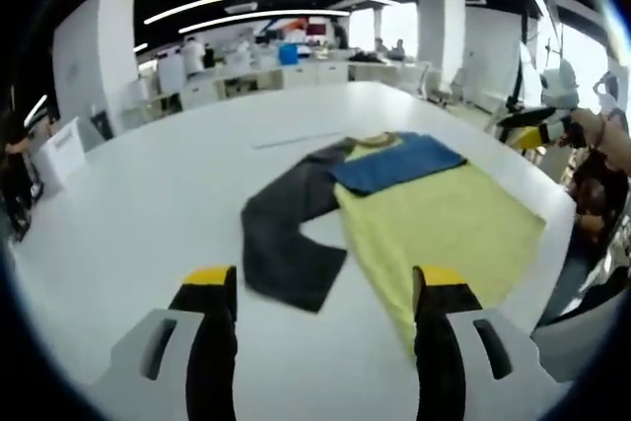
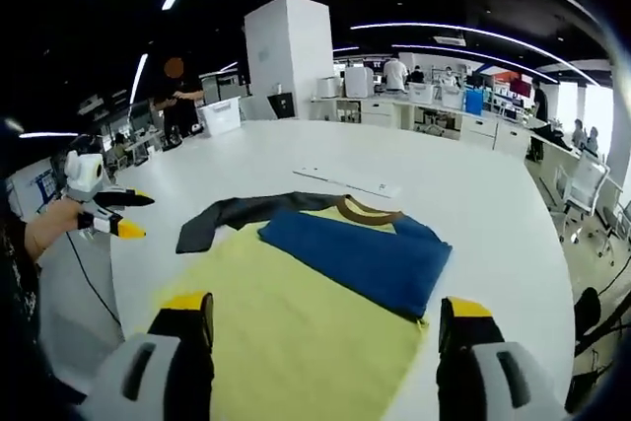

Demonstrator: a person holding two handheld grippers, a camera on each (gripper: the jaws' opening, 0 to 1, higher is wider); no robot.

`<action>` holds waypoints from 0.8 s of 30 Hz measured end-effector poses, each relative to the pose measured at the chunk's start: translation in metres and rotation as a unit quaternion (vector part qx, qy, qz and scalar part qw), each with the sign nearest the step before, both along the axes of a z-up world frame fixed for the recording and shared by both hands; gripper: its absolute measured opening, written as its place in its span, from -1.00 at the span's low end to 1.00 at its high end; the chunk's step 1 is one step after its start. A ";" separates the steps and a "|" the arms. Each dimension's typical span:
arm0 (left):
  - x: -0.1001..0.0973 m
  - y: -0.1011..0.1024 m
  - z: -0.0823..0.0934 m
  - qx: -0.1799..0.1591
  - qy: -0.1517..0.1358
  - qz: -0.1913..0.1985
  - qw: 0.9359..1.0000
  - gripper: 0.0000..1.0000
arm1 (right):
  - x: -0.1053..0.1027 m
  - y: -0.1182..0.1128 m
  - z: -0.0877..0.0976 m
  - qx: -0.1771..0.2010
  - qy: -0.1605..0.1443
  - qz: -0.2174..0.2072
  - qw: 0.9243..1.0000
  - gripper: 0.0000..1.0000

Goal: Fold the garment on the visible template until the final outline fits inside the template.

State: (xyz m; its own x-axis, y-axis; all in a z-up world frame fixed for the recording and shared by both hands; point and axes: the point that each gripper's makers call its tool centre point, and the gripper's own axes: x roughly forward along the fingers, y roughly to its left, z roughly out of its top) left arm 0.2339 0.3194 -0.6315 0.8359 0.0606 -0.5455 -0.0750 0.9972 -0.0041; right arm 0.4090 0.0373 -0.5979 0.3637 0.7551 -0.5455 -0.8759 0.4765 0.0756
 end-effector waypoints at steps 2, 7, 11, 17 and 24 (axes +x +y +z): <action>0.005 -0.001 -0.004 0.000 0.000 -0.003 1.000 0.31 | -0.004 0.000 0.005 0.005 -0.007 0.001 1.000 0.99; 0.015 -0.004 -0.013 0.003 0.003 -0.011 1.000 0.20 | -0.016 -0.001 0.008 0.006 -0.007 0.006 1.000 0.99; 0.024 -0.005 -0.021 0.017 0.002 -0.021 1.000 -0.02 | -0.022 -0.003 0.008 -0.004 -0.013 0.009 1.000 0.98; 0.038 -0.004 -0.035 0.031 0.011 -0.033 0.999 -0.13 | -0.025 -0.005 0.007 -0.014 -0.016 0.011 1.000 0.96; 0.050 -0.003 -0.055 0.032 0.030 -0.033 0.998 -0.23 | -0.024 -0.006 0.005 -0.025 -0.020 0.011 0.999 0.92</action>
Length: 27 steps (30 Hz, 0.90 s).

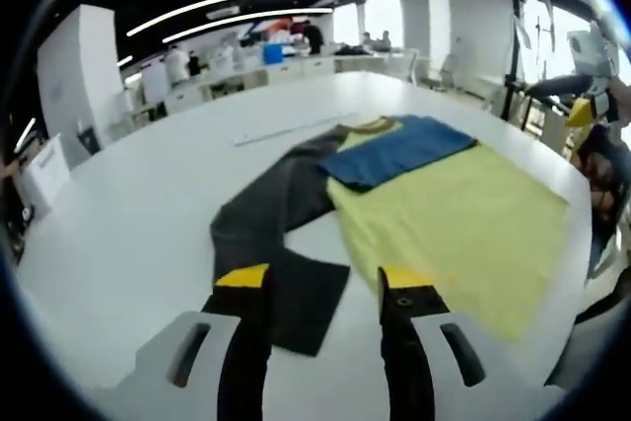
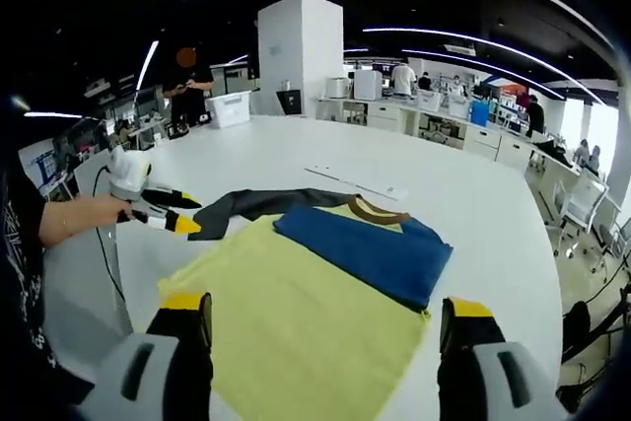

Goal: Fold the garment on the visible template until the final outline fits inside the template.

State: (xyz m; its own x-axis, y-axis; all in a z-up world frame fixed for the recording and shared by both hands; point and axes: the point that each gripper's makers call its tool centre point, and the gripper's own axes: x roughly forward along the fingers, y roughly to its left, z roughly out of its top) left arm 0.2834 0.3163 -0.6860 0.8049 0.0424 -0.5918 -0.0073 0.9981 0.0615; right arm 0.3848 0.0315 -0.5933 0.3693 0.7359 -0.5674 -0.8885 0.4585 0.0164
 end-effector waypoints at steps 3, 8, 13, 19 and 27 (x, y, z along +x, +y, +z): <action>0.004 0.000 -0.008 -0.005 0.003 0.003 1.000 -0.30 | 0.001 0.000 0.000 -0.002 -0.001 -0.001 1.000 0.89; 0.012 0.000 -0.020 -0.011 0.002 0.009 1.000 -0.36 | 0.001 0.000 -0.003 -0.006 0.002 -0.006 1.000 0.86; 0.018 -0.001 -0.027 -0.013 -0.003 0.013 1.000 -0.38 | 0.001 0.000 -0.006 -0.016 0.000 -0.005 1.000 0.85; 0.021 0.000 -0.036 -0.005 0.000 0.018 1.000 -0.43 | 0.003 -0.001 -0.007 -0.017 0.000 -0.010 1.000 0.83; 0.023 0.000 -0.039 -0.015 -0.008 0.033 0.999 -0.60 | 0.003 -0.004 -0.009 -0.017 0.003 -0.017 1.000 0.81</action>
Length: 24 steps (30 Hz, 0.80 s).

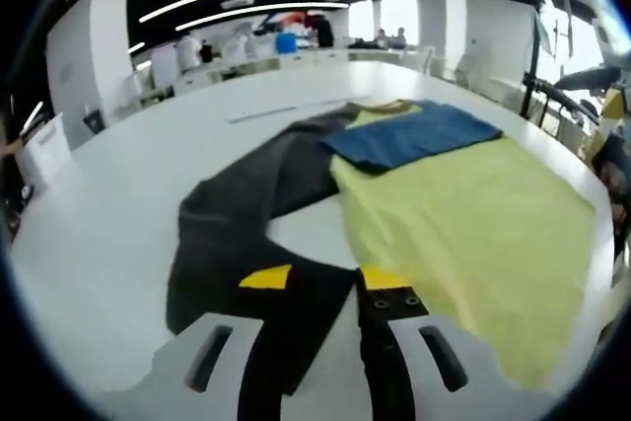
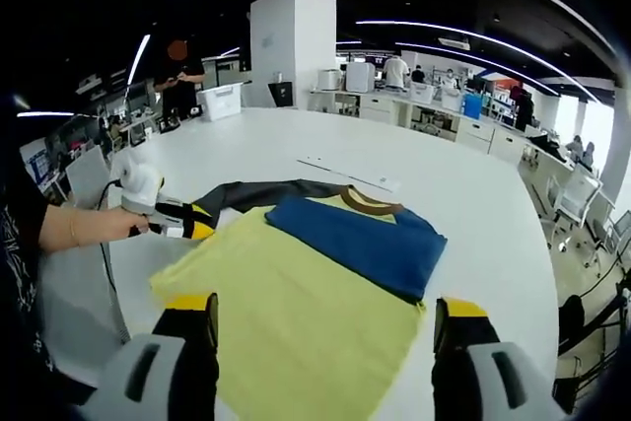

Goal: Fold the garment on the visible template until the final outline fits inside the template.

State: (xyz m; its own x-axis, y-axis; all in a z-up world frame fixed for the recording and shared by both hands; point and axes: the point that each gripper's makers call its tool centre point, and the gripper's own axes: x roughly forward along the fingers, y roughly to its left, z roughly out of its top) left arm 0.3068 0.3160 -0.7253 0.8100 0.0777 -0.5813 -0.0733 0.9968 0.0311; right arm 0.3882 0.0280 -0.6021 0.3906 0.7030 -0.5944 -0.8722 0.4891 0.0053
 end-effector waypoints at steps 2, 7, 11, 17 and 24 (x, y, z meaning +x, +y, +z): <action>0.001 -0.002 0.000 -0.009 -0.001 0.003 1.000 -0.71 | -0.001 -0.001 -0.001 -0.002 0.002 0.001 1.000 0.81; 0.002 -0.002 0.000 -0.008 0.006 0.014 1.000 -0.82 | -0.002 -0.001 -0.002 -0.002 0.002 0.002 1.000 0.82; 0.003 0.000 0.000 -0.019 0.002 0.020 1.000 -0.93 | -0.004 -0.003 -0.004 -0.006 0.004 0.003 1.000 0.82; 0.002 0.009 0.013 -0.035 -0.038 0.038 0.998 -1.00 | -0.004 -0.005 -0.003 -0.006 0.004 -0.002 1.000 0.82; -0.005 0.034 0.048 -0.009 -0.073 0.049 0.996 -1.00 | -0.003 -0.007 0.000 -0.005 0.001 -0.006 1.000 0.82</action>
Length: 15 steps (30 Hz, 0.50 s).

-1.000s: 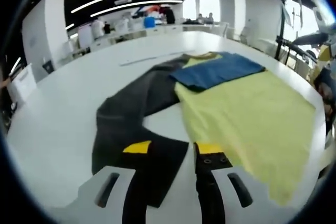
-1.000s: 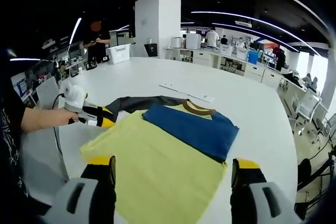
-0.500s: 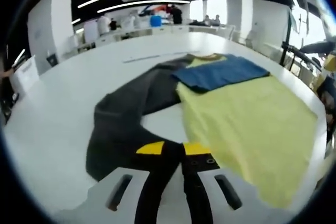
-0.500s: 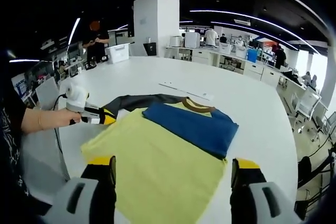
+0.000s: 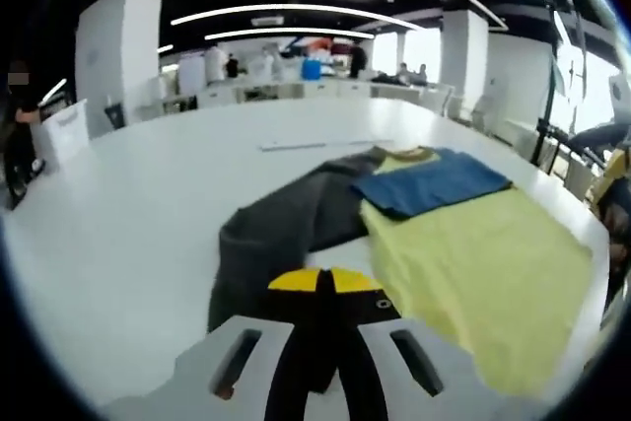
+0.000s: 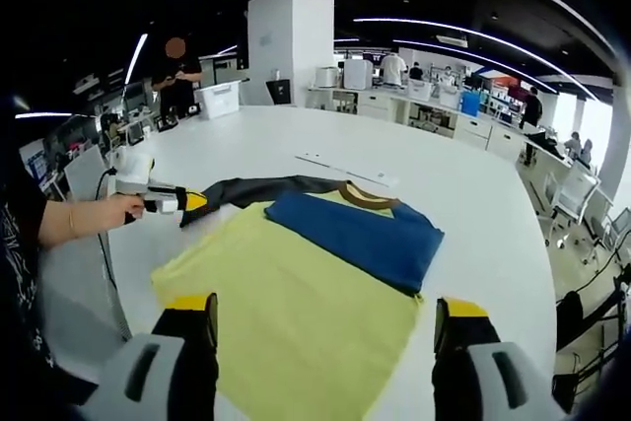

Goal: Fold the garment on the visible template until the final outline fits inside the template.

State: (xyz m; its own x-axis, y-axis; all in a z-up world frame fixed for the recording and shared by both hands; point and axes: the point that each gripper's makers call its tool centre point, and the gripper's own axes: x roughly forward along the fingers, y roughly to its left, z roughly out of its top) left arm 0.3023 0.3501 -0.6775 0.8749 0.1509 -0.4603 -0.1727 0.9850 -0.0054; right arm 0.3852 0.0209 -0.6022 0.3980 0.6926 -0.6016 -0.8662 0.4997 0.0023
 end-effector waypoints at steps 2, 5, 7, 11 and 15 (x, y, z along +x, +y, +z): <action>-0.003 0.007 0.008 0.011 -0.003 0.000 1.000 -1.00 | -0.001 0.000 0.000 -0.002 -0.001 0.001 1.000 0.82; -0.006 0.016 0.019 0.020 -0.012 0.006 1.000 -1.00 | -0.003 0.000 -0.001 -0.007 -0.001 0.004 1.000 0.82; -0.010 0.024 0.026 0.029 -0.018 0.015 0.999 -1.00 | -0.004 0.001 -0.001 -0.007 -0.002 0.004 1.000 0.82; -0.020 0.044 0.037 0.039 -0.020 0.041 0.998 -1.00 | -0.006 0.002 0.002 -0.005 -0.006 0.004 1.000 0.81; -0.031 0.067 0.046 0.049 -0.027 0.067 0.996 -1.00 | -0.006 -0.001 0.003 -0.007 -0.007 0.004 1.000 0.82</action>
State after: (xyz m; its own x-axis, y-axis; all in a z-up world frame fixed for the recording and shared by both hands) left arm 0.2709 0.4169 -0.6316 0.8670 0.3094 -0.3907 -0.3043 0.9495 0.0768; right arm 0.3788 0.0204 -0.5991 0.4002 0.6879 -0.6055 -0.8705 0.4918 -0.0166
